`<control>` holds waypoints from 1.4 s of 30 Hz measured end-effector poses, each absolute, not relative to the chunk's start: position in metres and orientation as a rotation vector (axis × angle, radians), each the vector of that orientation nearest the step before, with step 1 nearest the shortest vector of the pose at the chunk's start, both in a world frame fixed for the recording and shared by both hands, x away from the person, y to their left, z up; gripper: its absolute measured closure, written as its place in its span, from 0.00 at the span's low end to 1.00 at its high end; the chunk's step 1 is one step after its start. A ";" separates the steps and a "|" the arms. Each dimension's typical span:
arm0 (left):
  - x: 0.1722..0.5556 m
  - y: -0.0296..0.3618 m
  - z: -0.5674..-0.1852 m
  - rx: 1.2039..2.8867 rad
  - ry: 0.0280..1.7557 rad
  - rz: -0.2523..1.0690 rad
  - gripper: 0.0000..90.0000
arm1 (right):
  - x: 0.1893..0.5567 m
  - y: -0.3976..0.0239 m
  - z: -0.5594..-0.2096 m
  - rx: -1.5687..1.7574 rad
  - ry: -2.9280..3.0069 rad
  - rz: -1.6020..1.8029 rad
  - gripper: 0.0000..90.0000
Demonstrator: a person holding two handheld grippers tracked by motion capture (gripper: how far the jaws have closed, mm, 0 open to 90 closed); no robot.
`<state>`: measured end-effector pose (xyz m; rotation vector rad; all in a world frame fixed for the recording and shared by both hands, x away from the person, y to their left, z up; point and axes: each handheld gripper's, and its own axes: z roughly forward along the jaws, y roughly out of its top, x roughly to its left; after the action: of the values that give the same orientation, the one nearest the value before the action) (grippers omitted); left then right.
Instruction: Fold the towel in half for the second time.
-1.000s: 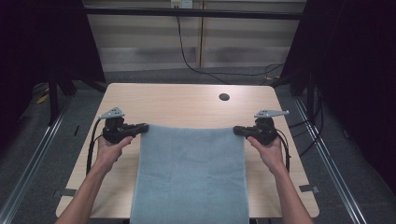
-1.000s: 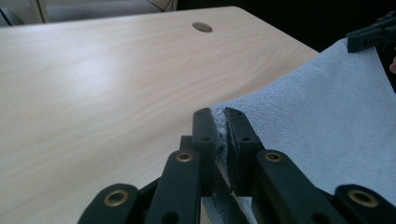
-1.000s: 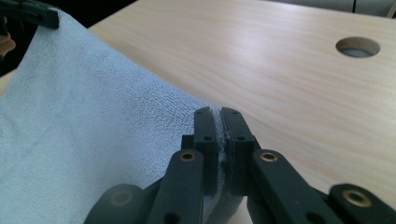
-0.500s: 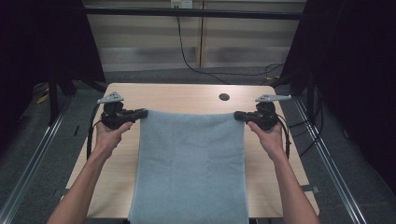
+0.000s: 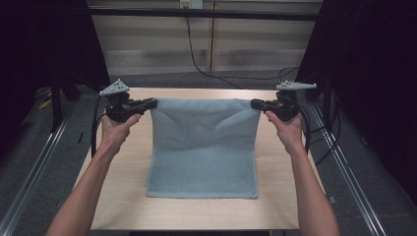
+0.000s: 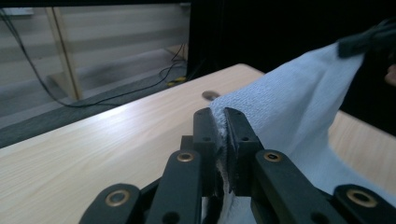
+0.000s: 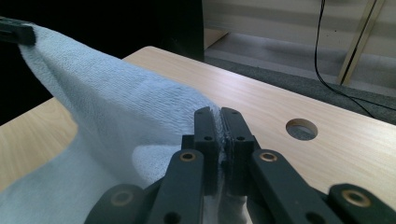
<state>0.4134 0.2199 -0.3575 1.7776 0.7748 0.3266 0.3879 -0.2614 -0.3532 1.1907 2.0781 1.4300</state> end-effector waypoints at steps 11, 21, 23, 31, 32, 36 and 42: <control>0.374 0.234 -0.391 1.783 0.730 0.240 0.94 | 0.335 -0.264 -0.384 1.142 2.155 1.476 0.95; 0.321 0.249 -0.417 1.846 0.706 0.183 0.94 | 0.281 -0.260 -0.404 1.088 2.227 1.487 0.94; 0.313 0.251 -0.425 1.859 0.707 0.169 0.93 | 0.271 -0.258 -0.411 1.095 2.245 1.463 0.93; 0.285 0.254 -0.458 1.953 0.718 0.079 0.90 | 0.243 -0.252 -0.451 1.158 2.351 1.381 0.85; 0.281 0.255 -0.459 1.958 0.721 0.077 0.88 | 0.240 -0.252 -0.454 1.158 2.360 1.378 0.83; 0.270 0.259 -0.456 1.941 0.741 0.051 0.72 | 0.227 -0.252 -0.456 1.135 2.394 1.400 0.69; 0.290 0.264 -0.454 1.929 0.836 0.189 0.49 | 0.224 -0.265 -0.450 1.206 2.230 1.455 0.58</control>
<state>0.2900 0.2639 -0.4541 1.9295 0.8362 0.1889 0.2244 -0.2654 -0.4500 1.2056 2.2302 1.4554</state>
